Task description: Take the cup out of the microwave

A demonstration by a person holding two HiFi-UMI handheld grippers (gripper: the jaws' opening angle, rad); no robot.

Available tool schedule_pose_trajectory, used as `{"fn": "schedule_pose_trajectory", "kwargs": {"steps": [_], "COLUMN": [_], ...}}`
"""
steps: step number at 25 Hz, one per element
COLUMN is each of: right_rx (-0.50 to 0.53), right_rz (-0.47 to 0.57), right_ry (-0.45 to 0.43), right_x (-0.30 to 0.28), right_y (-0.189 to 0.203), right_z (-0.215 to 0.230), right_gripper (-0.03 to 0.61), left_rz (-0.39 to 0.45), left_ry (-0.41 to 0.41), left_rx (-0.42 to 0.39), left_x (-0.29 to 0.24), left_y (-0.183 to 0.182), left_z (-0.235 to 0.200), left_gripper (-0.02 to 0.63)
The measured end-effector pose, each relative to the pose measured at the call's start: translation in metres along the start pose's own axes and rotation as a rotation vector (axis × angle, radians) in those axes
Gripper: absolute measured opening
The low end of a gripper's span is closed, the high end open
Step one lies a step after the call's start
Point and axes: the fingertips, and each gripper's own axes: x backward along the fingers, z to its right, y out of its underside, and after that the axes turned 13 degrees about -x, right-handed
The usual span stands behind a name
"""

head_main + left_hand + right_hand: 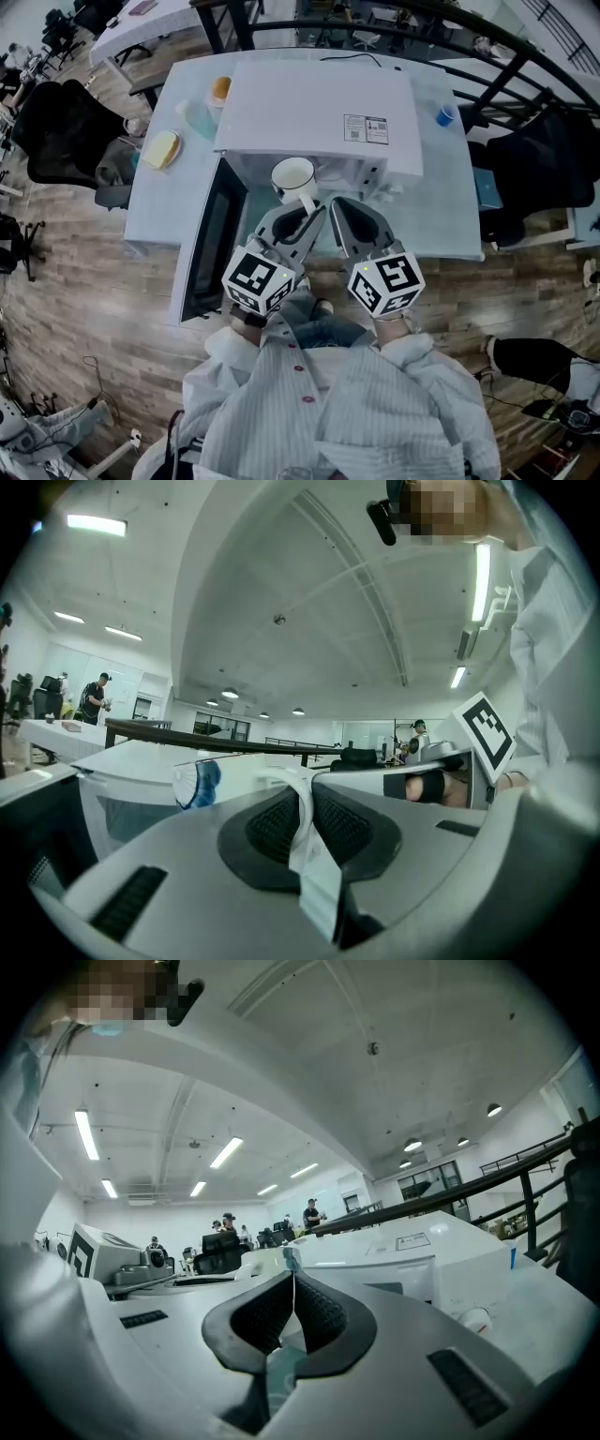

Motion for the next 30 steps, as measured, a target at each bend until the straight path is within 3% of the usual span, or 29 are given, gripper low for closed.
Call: {"fn": "schedule_pose_trajectory", "kwargs": {"steps": [14, 30], "right_rx": [0.035, 0.013], "right_rz": [0.039, 0.039], "right_ry": [-0.082, -0.081], "right_x": [0.008, 0.019], "right_y": [-0.034, -0.038], "right_z": [-0.026, -0.018], "right_gripper": [0.035, 0.034], "left_rz": [0.083, 0.08], "left_ry": [-0.043, -0.061], "left_rx": [-0.064, -0.054], "left_x": [0.018, 0.018], "left_y": [-0.053, -0.052], "left_z": [-0.013, -0.007], "left_gripper": [0.049, 0.049]}}
